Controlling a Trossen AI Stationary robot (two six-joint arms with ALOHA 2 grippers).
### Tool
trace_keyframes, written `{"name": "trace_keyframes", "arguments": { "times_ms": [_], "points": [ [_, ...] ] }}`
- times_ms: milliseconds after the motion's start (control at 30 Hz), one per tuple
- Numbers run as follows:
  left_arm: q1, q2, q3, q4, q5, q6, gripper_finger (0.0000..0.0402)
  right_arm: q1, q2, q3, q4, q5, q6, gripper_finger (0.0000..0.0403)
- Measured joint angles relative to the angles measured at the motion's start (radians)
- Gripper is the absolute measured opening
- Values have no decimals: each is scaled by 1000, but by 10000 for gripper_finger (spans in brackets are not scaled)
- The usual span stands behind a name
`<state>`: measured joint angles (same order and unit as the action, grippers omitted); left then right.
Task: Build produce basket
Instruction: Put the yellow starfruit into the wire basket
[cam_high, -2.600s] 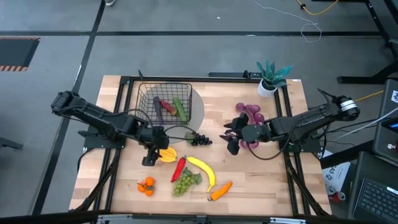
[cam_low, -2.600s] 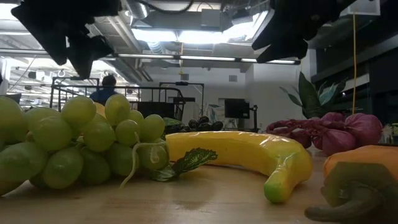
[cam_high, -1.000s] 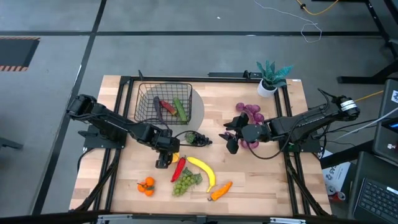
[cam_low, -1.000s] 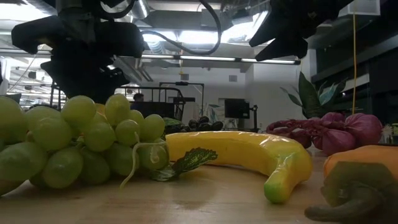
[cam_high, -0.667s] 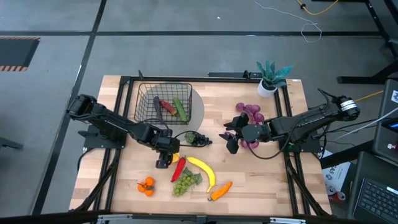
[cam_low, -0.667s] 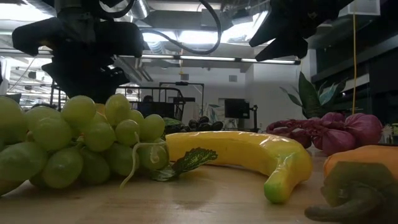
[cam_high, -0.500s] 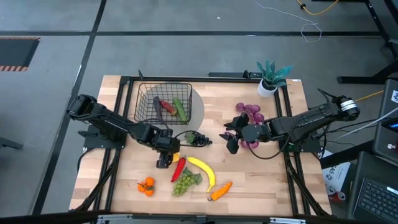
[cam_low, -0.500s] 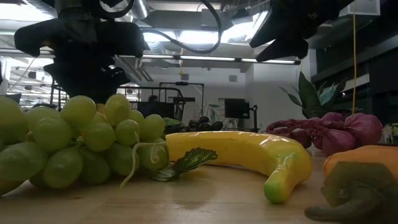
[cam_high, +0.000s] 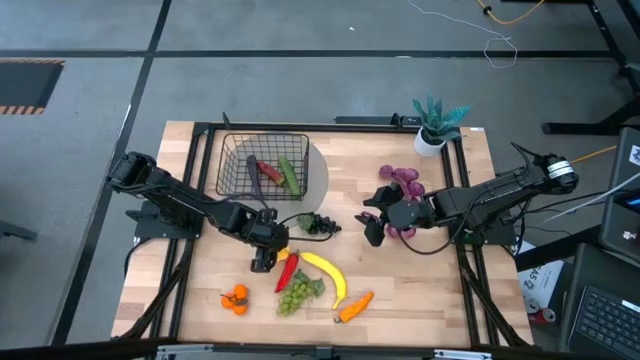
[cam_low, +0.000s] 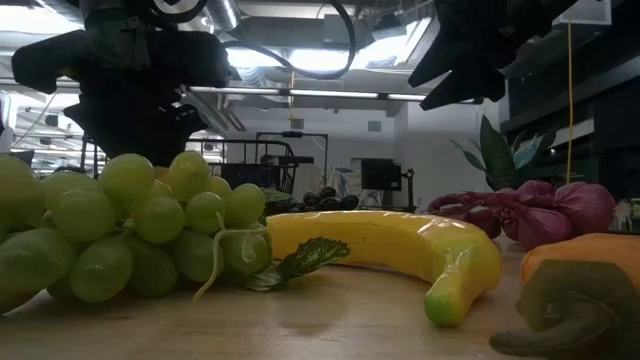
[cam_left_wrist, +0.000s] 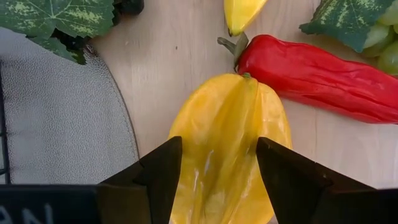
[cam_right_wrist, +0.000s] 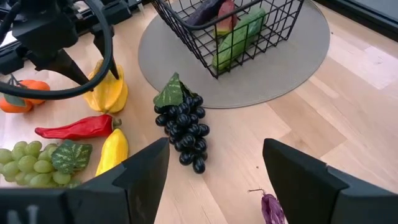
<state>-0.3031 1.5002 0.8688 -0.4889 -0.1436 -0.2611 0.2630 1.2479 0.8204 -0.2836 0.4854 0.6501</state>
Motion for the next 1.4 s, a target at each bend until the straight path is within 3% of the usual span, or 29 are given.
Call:
{"name": "trace_keyframes", "arguments": {
  "times_ms": [267, 433, 633, 1033, 1300, 1400],
  "points": [
    [-18, 1, 0, 3, -41, 1, 185, 0, 0, 0, 0, 0, 0, 261],
    [-34, 1, 0, 3, -112, -25, 114, 0, 0, 0, 0, 0, -1, 261],
    [-51, -1, 0, 8, -122, -71, 16, 0, 0, 0, 0, 0, -3, 261],
    [-52, -8, 24, 35, -102, -70, 5, 0, 0, 0, 0, -8, -3, 261],
    [-61, -9, 249, -117, -176, 118, 4, 0, 0, 0, -2, -70, 6, 261],
    [-56, -9, 346, -243, -284, 172, 5, 0, 0, 0, -2, -77, 27, 261]
  ]
}}
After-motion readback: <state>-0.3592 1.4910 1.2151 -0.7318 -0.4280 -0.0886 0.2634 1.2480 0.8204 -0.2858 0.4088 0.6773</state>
